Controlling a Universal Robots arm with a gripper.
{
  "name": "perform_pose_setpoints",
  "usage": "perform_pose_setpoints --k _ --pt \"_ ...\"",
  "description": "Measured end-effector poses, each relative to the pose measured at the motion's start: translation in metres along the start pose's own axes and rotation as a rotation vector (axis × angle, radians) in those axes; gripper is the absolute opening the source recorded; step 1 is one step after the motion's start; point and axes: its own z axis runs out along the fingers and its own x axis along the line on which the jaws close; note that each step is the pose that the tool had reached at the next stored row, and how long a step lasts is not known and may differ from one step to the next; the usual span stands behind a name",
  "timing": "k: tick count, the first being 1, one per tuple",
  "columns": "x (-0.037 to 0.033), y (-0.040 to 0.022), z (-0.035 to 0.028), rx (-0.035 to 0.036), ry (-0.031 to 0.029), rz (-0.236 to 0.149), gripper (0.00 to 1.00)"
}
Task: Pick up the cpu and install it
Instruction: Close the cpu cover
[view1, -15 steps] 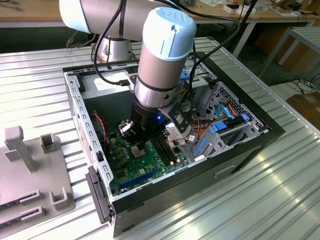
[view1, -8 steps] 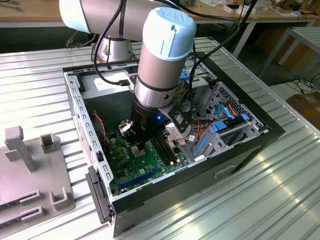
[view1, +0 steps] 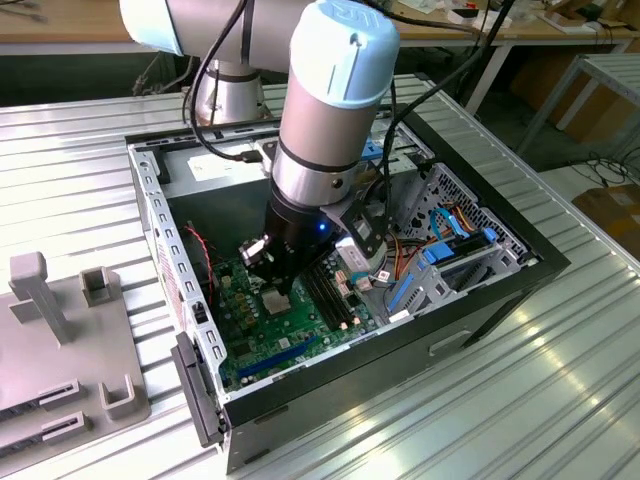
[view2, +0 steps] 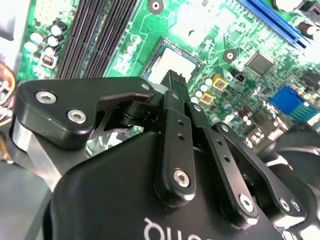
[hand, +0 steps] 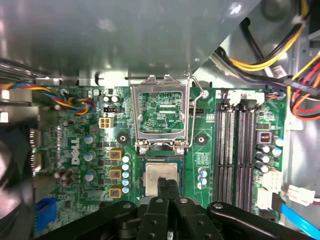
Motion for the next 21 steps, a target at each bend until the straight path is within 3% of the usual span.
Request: perform_pose_setpoints --k 1,3,6,14,21 --pt "0.0002 0.0007 -0.0072 0.0001 0.0000 0.000 0.11" --pt "0.0002 0.0022 -0.0121 -0.0002 -0.0002 -0.002 0.11" --pt "0.0002 0.0032 -0.0122 -0.0043 -0.0005 -0.018 0.11" --pt "0.0000 0.0034 -0.0113 -0.0006 -0.0038 -0.179 0.11" --pt "-0.0128 0.0102 -0.0118 -0.0005 -0.0039 -0.186 0.11"
